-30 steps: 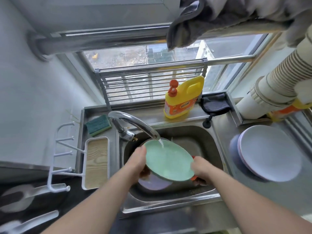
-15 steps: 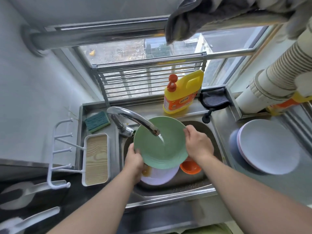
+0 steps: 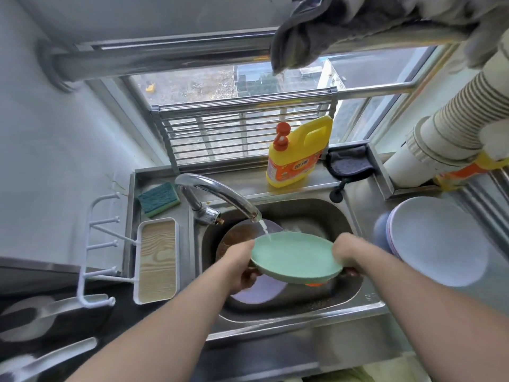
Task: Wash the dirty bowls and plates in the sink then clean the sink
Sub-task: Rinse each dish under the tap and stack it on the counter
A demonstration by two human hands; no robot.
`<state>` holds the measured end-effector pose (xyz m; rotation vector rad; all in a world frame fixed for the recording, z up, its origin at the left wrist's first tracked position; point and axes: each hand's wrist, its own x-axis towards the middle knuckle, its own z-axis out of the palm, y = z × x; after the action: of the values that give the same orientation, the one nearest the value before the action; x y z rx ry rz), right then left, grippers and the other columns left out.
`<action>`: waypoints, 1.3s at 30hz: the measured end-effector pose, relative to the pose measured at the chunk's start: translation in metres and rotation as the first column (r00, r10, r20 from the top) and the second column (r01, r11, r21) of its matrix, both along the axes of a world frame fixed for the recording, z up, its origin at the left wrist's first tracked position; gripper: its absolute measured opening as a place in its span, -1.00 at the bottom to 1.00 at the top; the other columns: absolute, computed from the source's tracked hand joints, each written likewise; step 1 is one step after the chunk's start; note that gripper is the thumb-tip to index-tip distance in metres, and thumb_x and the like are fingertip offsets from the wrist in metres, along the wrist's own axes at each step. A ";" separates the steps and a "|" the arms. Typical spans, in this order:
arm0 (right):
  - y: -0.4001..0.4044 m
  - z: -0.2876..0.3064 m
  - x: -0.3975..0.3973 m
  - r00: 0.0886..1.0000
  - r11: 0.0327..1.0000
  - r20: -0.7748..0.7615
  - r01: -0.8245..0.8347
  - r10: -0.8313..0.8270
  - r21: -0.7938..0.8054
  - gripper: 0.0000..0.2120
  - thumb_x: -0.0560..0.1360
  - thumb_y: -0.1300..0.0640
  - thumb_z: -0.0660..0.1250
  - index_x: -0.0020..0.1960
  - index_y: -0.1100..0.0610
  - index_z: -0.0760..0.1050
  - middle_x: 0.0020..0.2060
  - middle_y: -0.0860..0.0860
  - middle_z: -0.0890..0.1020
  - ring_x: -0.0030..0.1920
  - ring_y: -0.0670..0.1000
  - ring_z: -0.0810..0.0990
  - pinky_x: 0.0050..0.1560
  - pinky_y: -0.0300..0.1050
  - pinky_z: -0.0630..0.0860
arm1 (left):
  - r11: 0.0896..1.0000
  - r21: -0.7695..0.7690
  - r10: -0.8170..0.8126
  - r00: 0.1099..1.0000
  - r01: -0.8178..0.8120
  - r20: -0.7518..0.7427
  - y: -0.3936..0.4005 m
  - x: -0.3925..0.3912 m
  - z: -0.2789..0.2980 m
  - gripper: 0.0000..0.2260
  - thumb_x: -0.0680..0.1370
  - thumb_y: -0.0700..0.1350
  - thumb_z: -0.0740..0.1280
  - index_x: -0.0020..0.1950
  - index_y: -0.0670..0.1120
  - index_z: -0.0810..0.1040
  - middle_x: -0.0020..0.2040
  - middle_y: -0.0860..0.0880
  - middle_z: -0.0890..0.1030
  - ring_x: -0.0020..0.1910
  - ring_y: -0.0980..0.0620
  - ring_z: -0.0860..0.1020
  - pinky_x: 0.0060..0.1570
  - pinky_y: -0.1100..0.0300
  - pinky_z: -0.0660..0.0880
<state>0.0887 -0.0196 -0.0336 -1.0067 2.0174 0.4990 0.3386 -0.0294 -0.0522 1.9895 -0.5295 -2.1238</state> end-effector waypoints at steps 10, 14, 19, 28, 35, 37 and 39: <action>0.023 -0.056 0.107 0.843 0.830 0.443 0.462 -0.303 -0.311 -0.79 0.72 0.01 0.06 0.11 0.09 0.41 0.01 0.15 0.60 0.01 0.23 0.58 -0.03 0.04 0.47 | 0.776 -0.548 -0.146 0.934 0.312 0.325 -0.038 0.084 0.029 -0.63 0.75 -0.03 0.14 0.18 0.46 0.58 0.17 0.16 0.70 0.19 0.06 0.65 0.23 -0.05 0.59; 0.007 -0.032 0.094 0.909 0.750 0.392 0.355 -0.139 -0.558 -0.79 0.72 -0.07 0.08 0.03 0.01 0.39 -0.11 0.10 0.63 -0.05 0.25 0.57 -0.07 0.10 0.47 | 0.876 -0.479 0.143 0.978 -0.053 0.153 -0.026 0.086 0.012 -0.67 0.78 -0.10 0.10 0.38 0.23 0.54 0.20 -0.01 0.71 0.04 -0.01 0.68 -0.11 0.09 0.64; -0.003 0.027 0.051 0.944 0.581 0.198 0.008 0.264 -0.814 -0.73 0.70 -0.06 0.22 0.37 -0.07 0.47 -0.10 0.06 0.70 -0.08 0.19 0.64 -0.09 0.11 0.55 | 0.924 -0.132 0.343 0.930 -0.360 -0.134 0.006 0.050 -0.022 -0.77 0.77 -0.02 0.18 0.33 0.17 0.59 0.17 0.00 0.74 0.17 -0.17 0.68 0.17 -0.26 0.61; -0.008 0.057 -0.011 0.874 0.692 0.380 0.073 0.302 -0.718 -0.93 0.60 -0.02 0.38 0.02 -0.18 0.62 -0.32 -0.10 0.57 -0.31 -0.17 0.53 -0.16 -0.20 0.49 | 0.897 0.377 0.360 0.878 -0.232 -0.316 0.015 0.011 -0.033 -0.79 0.73 -0.16 0.21 0.25 -0.21 0.57 -0.23 -0.20 0.67 -0.50 -0.05 0.65 -0.61 0.22 0.53; -0.001 0.015 0.004 0.704 0.729 0.709 0.502 -0.032 -0.465 -0.80 0.65 0.11 0.38 -0.14 0.06 0.49 -0.25 0.07 0.47 -0.21 0.02 0.39 -0.20 -0.11 0.32 | 0.832 0.417 0.509 0.803 -0.367 -0.310 0.022 0.014 -0.044 -0.48 0.68 0.31 0.19 0.22 -0.12 0.58 -0.12 -0.20 0.60 -0.33 -0.05 0.58 -0.37 0.16 0.61; 0.009 0.006 0.017 0.597 0.700 0.785 0.630 -0.162 -0.335 -0.79 0.68 0.16 0.32 -0.13 0.09 0.47 -0.29 0.06 0.49 -0.25 0.02 0.40 -0.26 -0.11 0.35 | 0.821 0.404 0.525 0.812 -0.404 -0.255 0.025 0.014 -0.047 -0.40 0.64 0.42 0.11 0.23 -0.09 0.56 0.00 -0.21 0.59 -0.19 -0.06 0.58 -0.30 0.13 0.62; 0.016 0.005 0.032 0.520 0.659 0.812 0.713 -0.265 -0.241 -0.79 0.69 0.13 0.31 -0.12 0.10 0.46 -0.31 0.04 0.51 -0.31 -0.02 0.43 -0.35 -0.16 0.40 | 0.810 0.391 0.541 0.816 -0.437 -0.207 0.026 0.017 -0.052 -0.38 0.61 0.45 0.12 0.26 -0.05 0.56 0.17 -0.21 0.59 0.07 -0.12 0.61 0.01 0.00 0.67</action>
<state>0.1206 -0.0037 -0.0291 -0.6619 1.5726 -0.7973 0.3558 -0.0033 -0.1037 1.6261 0.3924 -2.1954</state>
